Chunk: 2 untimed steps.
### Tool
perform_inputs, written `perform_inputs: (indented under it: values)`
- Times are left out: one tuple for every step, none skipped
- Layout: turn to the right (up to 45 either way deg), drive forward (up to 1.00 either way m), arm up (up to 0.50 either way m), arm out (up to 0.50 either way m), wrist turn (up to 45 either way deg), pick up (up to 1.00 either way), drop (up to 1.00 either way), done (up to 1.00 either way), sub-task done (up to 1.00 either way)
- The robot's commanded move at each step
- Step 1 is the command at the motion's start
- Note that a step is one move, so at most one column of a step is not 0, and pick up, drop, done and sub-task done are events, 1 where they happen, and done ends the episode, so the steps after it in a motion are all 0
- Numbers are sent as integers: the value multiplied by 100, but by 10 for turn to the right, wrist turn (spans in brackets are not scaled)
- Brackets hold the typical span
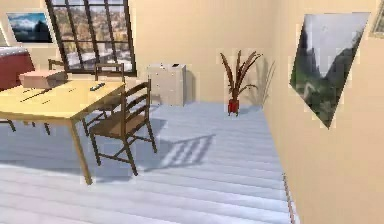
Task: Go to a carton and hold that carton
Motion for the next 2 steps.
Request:
perform_inputs:
  values:
    - [0,100,0,0,0,0,0,0,0]
    - [30,0,0,0,0,0,0,0,0]
